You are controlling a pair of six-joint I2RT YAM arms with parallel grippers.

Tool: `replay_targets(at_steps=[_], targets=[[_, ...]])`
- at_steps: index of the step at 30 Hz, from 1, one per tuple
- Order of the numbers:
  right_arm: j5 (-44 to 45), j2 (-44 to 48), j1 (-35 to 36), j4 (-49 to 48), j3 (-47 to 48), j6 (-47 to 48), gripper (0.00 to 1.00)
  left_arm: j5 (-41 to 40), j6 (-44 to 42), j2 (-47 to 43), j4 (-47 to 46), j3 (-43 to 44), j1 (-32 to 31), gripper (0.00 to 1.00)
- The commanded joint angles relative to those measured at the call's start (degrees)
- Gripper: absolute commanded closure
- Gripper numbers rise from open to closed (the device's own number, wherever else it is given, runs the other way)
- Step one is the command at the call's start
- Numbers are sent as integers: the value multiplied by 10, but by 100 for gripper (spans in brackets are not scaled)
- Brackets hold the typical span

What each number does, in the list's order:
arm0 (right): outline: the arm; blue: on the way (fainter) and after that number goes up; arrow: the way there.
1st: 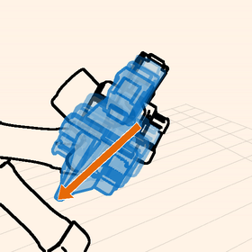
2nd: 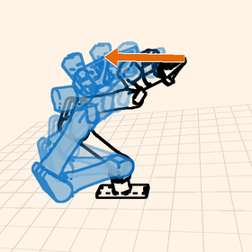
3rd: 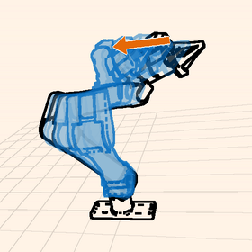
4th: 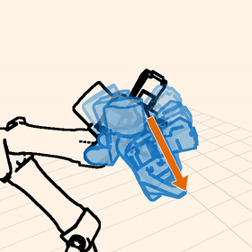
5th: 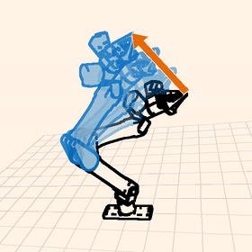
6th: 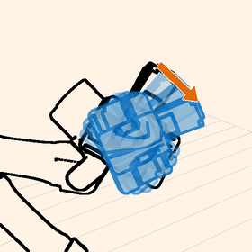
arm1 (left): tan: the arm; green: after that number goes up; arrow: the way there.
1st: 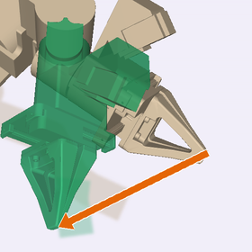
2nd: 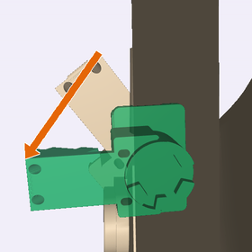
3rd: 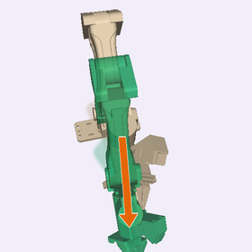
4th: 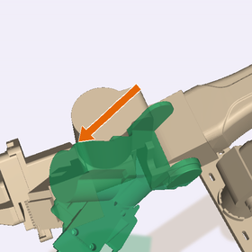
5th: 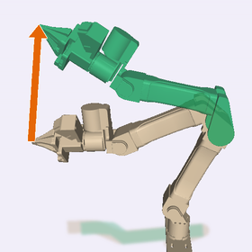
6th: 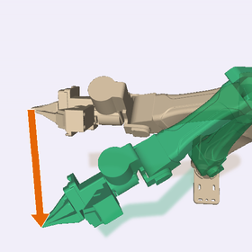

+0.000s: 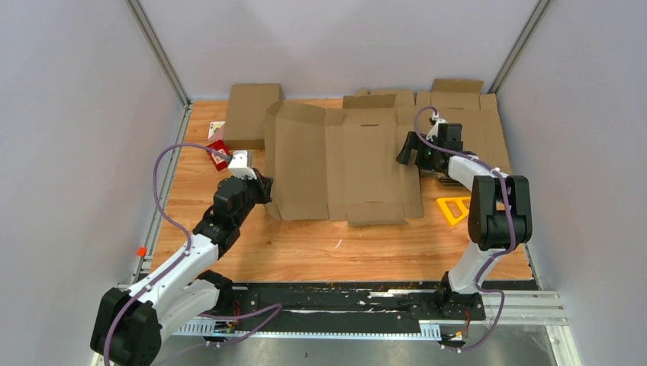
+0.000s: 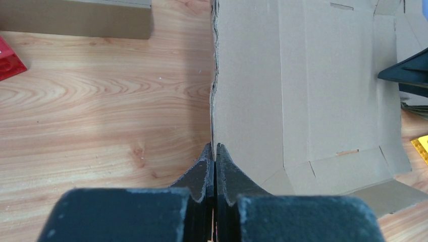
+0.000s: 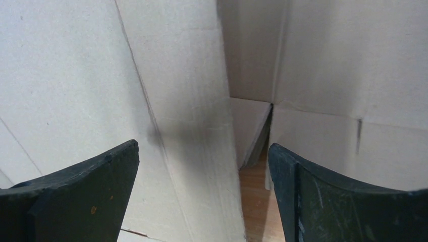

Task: Fold the paper box

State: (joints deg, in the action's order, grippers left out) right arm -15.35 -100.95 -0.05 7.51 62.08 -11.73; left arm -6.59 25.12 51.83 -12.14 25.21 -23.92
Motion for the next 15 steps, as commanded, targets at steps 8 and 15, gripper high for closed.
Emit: replay_targets(at_steps=[8,15], targets=[[-97,30,7,-87,-15,-23,41,-12,-17,-11,-22,3,-2,100],[-76,62,33,-62,-20,-8,96,-11,-20,-21,-22,1,-4,100]])
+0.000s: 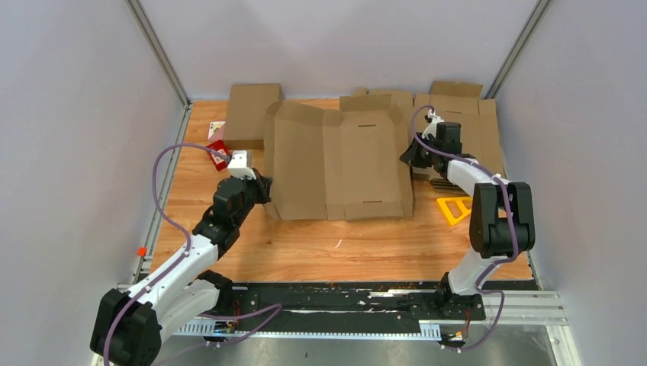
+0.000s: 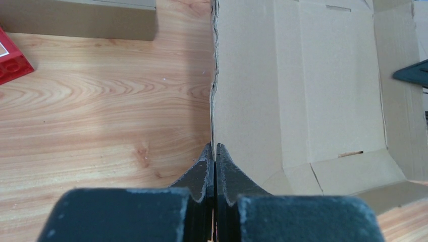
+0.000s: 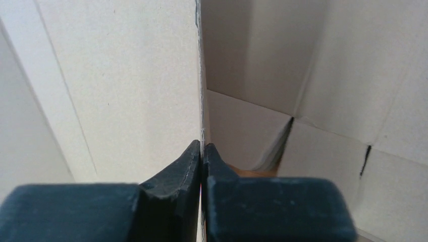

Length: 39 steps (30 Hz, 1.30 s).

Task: Fold the paper box

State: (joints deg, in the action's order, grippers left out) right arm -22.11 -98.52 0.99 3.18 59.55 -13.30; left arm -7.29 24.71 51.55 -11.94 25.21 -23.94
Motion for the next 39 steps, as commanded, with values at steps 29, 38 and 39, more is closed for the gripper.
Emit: replay_targets(at_steps=[29,38,39], targets=[[220,198,206,-271,-236,33,100,-107,-114,-119,-218,-123,-62,100],[289,261,229,-239,-296,35,95,-94,-133,-115,-227,-131,-63,100],[299,261,233,-227,-296,37,94,-96,-134,-113,-228,-132,-64,100]])
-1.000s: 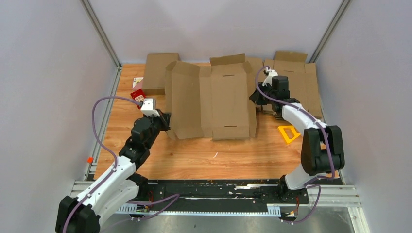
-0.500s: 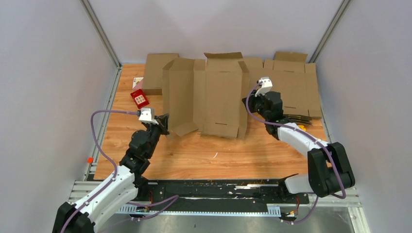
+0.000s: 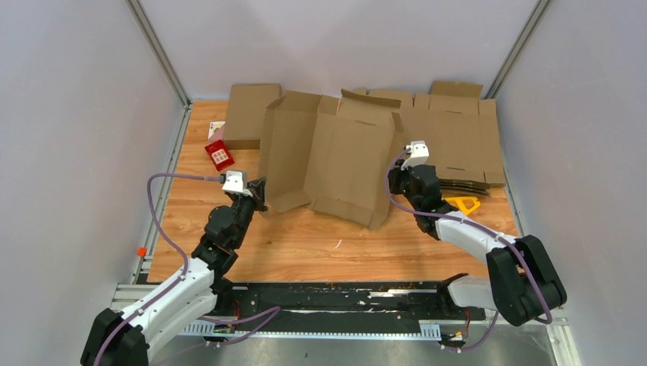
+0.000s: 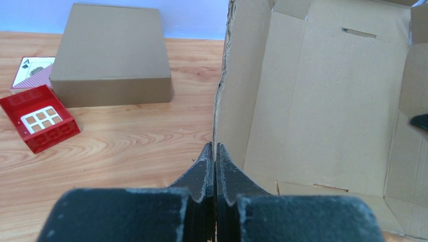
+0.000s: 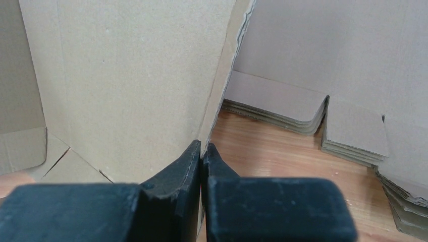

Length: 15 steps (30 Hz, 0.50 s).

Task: Fold the paper box

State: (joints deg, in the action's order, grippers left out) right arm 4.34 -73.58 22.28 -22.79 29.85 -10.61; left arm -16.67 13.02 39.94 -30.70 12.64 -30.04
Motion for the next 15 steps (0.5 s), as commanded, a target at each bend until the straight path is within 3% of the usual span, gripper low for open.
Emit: replay_targets(at_steps=[1,5,7,15], targets=[[39,11,24,36,-1,11,94,-2,-17,4,-42,-6,-3,100],[58,27,41,37,-4,26,95,2,-12,10,-47,-7,-3,100],[92,46,61,41,-6,43,100,-2,-10,11,-48,-8,-3,100],[233,140,136,13,-31,82,100,-10,-6,0,-62,-20,-3,100]])
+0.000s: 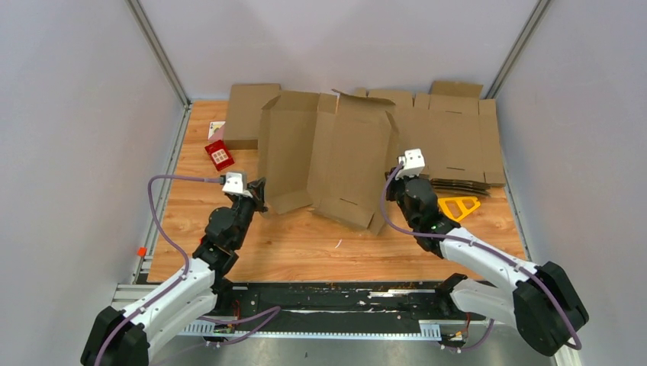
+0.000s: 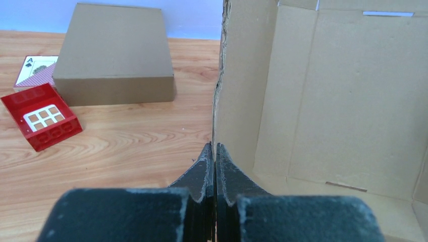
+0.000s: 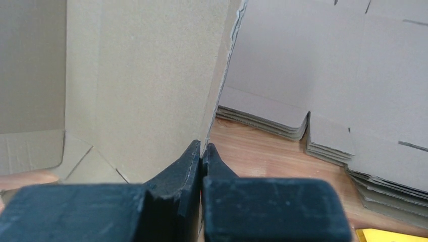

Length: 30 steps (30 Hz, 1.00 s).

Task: Fold the paper box

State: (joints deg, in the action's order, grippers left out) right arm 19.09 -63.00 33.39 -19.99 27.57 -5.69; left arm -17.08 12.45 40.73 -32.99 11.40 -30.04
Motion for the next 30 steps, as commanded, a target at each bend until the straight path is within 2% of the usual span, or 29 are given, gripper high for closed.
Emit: replay_targets(at_steps=[1,6,10,18,22,24,26,30], targets=[[101,38,29,-18,-8,33,100,-5,0,-10,-42,-9,-3,100],[111,27,37,-58,9,54,100,-2,3,-27,-65,-25,-3,100],[85,19,37,-12,55,73,100,24,-3,-41,-108,-44,-3,100],[79,39,35,-60,34,61,100,33,-11,-26,-119,-42,-3,100],[69,8,34,-4,74,65,100,28,-10,-22,-111,-38,-3,100],[70,4,34,-13,71,85,100,8,0,-23,-87,-31,-3,100],[64,9,35,-63,46,116,100,-28,19,-24,-74,-31,-3,91],[66,0,35,-139,13,174,100,-68,67,-25,-47,-35,-1,58]])
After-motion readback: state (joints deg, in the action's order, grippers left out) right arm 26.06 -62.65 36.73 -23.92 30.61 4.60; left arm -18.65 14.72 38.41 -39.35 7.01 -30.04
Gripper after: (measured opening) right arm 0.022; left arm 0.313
